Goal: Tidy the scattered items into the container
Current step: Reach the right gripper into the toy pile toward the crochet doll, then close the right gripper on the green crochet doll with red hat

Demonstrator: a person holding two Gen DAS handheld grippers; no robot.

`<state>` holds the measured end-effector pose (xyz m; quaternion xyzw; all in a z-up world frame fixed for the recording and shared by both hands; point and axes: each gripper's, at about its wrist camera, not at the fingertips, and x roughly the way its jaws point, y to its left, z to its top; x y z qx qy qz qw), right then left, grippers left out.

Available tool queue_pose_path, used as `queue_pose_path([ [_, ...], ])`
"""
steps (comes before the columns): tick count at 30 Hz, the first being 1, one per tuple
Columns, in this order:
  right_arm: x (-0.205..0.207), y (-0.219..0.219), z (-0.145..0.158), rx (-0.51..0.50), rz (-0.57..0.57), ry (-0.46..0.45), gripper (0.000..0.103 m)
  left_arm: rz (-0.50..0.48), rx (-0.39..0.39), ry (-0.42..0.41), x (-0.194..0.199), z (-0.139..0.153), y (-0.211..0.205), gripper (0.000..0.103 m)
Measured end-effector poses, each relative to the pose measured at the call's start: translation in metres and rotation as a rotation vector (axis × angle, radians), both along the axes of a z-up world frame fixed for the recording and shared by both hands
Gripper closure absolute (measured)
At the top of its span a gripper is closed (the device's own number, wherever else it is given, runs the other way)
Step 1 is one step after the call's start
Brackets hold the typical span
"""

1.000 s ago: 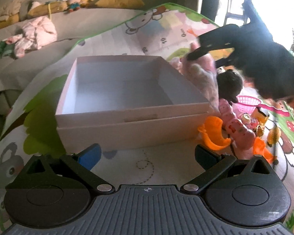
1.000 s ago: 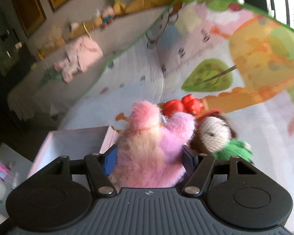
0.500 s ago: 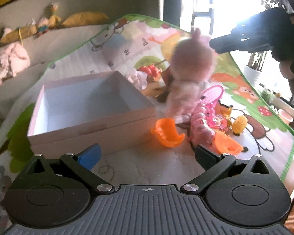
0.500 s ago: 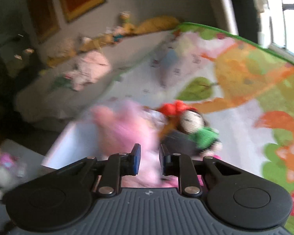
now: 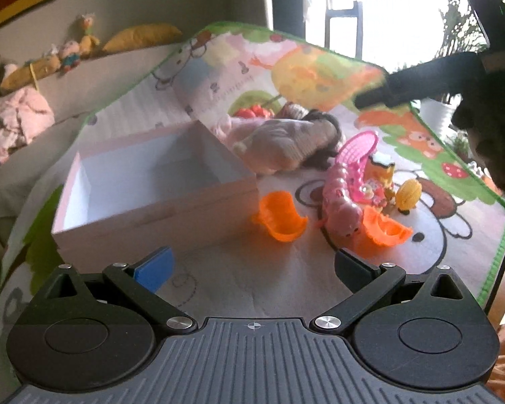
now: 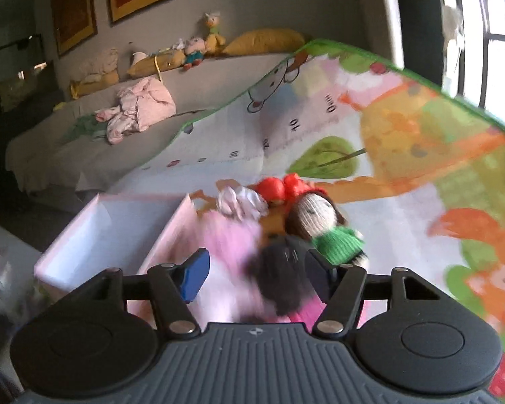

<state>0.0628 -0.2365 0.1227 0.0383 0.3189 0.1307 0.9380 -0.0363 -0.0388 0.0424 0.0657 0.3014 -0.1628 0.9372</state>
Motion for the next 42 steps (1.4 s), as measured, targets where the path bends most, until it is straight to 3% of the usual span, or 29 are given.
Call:
queue_pose_path([
  [5,0.143,0.012,0.0,0.085,-0.011,0.24,0.038,-0.032,-0.016,0.007,0.014,-0.005,-0.001,0.0],
  [8,0.218,0.027,-0.015,0.005,-0.048,0.261,0.023,-0.004,-0.063,0.02,0.025,-0.003,0.011,0.0],
  [11,0.272,0.034,-0.045,-0.047,-0.096,0.333,0.023,0.05,-0.17,0.076,0.036,-0.003,0.029,0.0],
  [14,0.3,0.036,-0.069,-0.074,-0.119,0.402,0.023,0.051,-0.24,0.125,0.04,-0.009,0.043,0.0],
  [18,0.284,0.048,-0.076,-0.121,0.017,0.419,0.024,0.014,-0.268,0.16,0.043,-0.019,0.047,0.0],
  [23,0.23,0.057,-0.077,-0.179,0.19,0.488,0.032,-0.053,-0.295,0.168,0.045,-0.024,0.04,0.0],
  [28,0.176,0.047,-0.066,-0.187,0.265,0.497,0.031,-0.073,-0.292,0.187,0.046,-0.027,0.035,0.0],
  [31,0.15,0.028,-0.037,-0.166,0.263,0.366,0.03,-0.083,-0.292,0.182,0.043,-0.027,0.035,0.0],
  [33,0.133,0.012,-0.016,-0.212,0.217,0.216,0.016,-0.08,-0.291,0.179,0.042,-0.026,0.035,0.0],
  [35,0.116,-0.002,-0.009,-0.291,0.206,0.135,0.011,-0.074,-0.291,0.177,0.042,-0.026,0.036,0.0],
  [41,0.114,-0.034,-0.053,-0.362,0.177,0.2,0.009,-0.073,-0.293,0.19,0.045,-0.028,0.032,0.0],
  [42,0.118,-0.039,-0.061,-0.322,0.174,0.211,0.007,-0.076,-0.289,0.188,0.046,-0.027,0.029,0.0],
])
